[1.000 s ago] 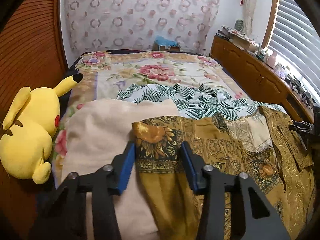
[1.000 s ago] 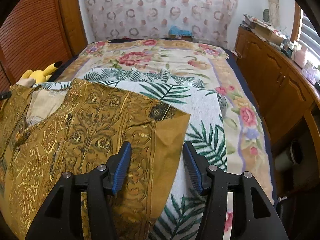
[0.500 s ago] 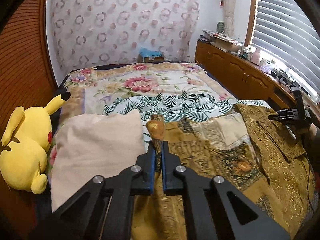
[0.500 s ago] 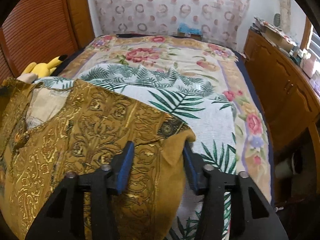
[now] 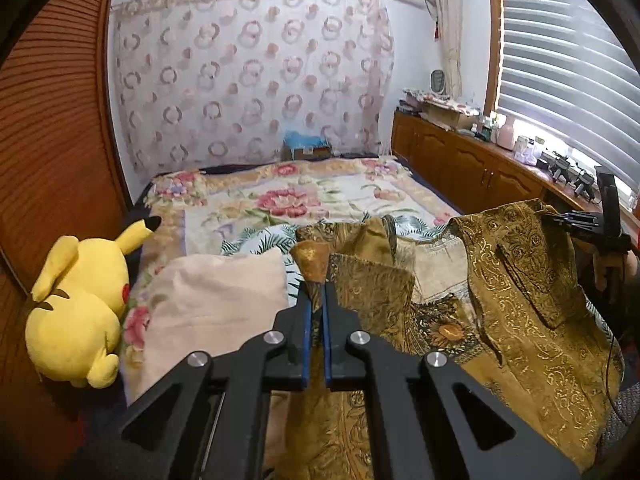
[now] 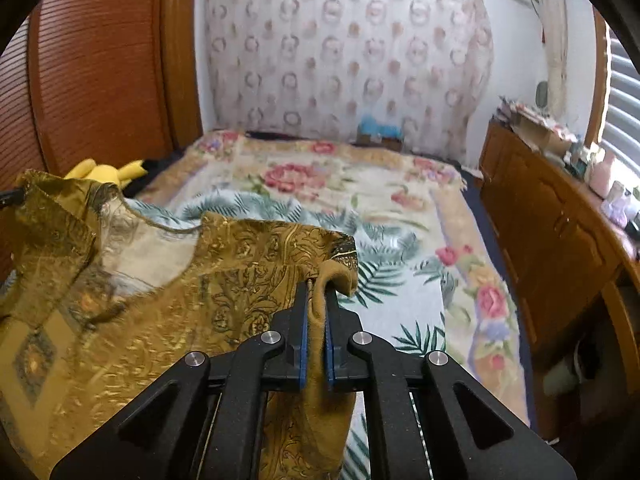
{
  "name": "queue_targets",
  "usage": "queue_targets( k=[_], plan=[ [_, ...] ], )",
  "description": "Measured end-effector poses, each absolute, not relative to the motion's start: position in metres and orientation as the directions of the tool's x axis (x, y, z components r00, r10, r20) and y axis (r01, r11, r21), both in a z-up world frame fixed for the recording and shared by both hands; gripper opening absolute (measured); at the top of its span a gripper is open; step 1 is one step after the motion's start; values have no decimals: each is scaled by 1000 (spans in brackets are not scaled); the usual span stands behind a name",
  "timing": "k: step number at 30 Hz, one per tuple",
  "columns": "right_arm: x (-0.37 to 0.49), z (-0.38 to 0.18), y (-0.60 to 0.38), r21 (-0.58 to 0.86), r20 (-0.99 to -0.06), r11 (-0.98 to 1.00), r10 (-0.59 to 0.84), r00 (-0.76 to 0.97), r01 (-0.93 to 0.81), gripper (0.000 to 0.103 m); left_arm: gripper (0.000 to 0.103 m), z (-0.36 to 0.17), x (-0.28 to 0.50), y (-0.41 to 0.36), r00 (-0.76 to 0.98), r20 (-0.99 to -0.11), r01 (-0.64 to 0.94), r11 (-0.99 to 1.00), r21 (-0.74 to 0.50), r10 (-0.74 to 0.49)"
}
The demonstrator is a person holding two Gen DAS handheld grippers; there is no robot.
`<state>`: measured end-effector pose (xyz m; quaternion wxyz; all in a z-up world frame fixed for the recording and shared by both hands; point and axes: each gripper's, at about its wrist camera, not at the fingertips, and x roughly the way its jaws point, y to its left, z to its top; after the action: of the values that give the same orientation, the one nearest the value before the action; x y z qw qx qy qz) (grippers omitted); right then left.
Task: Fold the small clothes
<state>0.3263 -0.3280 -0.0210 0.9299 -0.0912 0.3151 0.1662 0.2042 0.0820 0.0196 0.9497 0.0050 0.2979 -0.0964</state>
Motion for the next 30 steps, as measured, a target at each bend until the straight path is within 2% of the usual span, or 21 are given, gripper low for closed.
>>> queue_targets(
  k=[14,19,30],
  plan=[
    [250,2,-326,-52,-563,916,303,769,-399,3,1,17,135,90,832,-528,170,984,-50,-170],
    [209,-3,-340,-16,-551,915,328,768,-402,2,1,7,86,92,852,-500,144,988,-61,-155],
    [116,-34,-370,47,-572,921,341,746,-386,2,1,-23,4,104,860,-498,71,993,-96,-110]
  ],
)
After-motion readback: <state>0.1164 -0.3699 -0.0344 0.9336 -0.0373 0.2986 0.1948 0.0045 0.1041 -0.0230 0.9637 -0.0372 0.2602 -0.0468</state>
